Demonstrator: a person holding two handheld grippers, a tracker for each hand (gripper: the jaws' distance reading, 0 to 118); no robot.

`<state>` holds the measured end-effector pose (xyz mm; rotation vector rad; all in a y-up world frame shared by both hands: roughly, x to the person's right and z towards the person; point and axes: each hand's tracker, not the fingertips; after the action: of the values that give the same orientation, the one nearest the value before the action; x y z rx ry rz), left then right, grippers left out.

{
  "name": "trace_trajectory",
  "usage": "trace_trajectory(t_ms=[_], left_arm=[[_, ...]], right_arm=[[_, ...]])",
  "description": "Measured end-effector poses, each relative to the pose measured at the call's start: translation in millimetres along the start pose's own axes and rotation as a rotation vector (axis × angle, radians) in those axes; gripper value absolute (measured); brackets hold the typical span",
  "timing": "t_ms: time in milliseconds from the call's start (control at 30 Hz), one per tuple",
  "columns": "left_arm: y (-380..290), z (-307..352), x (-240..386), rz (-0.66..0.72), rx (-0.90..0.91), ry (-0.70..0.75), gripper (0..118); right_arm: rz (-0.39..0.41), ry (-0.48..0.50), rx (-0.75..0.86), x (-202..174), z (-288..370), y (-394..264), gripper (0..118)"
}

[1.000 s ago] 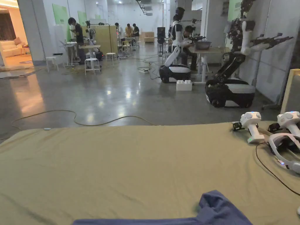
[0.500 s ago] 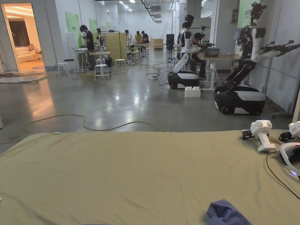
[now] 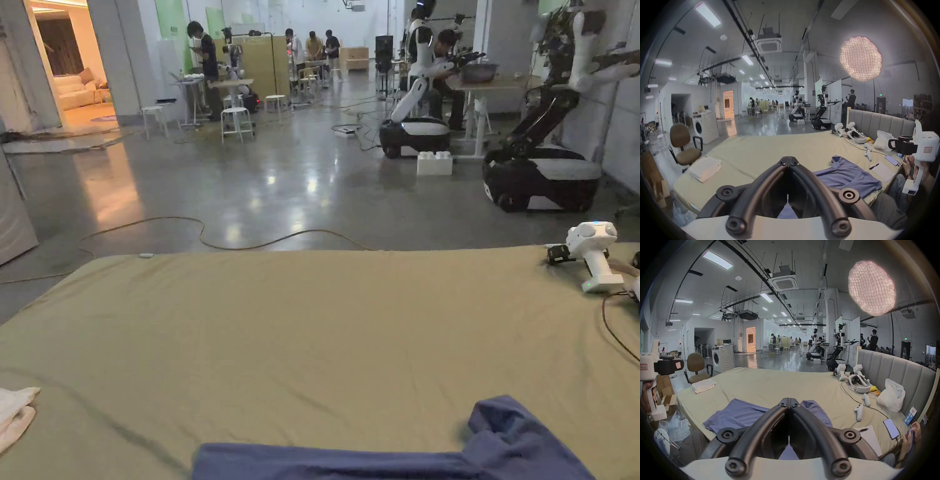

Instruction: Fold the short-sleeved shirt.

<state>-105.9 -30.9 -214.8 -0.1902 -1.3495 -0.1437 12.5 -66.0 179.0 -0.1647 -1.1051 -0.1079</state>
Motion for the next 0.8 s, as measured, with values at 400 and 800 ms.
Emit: trace_trajectory(t_ms=[400,800], left_arm=[[-83.1,-261.9,-85.1,0.188,-0.536,-0.023,68],[-150.7,-424.4,-113.0,0.264,-0.796,0.098,63]], right_arm=[[-0.045,-0.033,-0.222,38.6,-35.1,-50.7,0],[-0.171,-0.128,-0.418,80.1,-60.8,-85.7,0]])
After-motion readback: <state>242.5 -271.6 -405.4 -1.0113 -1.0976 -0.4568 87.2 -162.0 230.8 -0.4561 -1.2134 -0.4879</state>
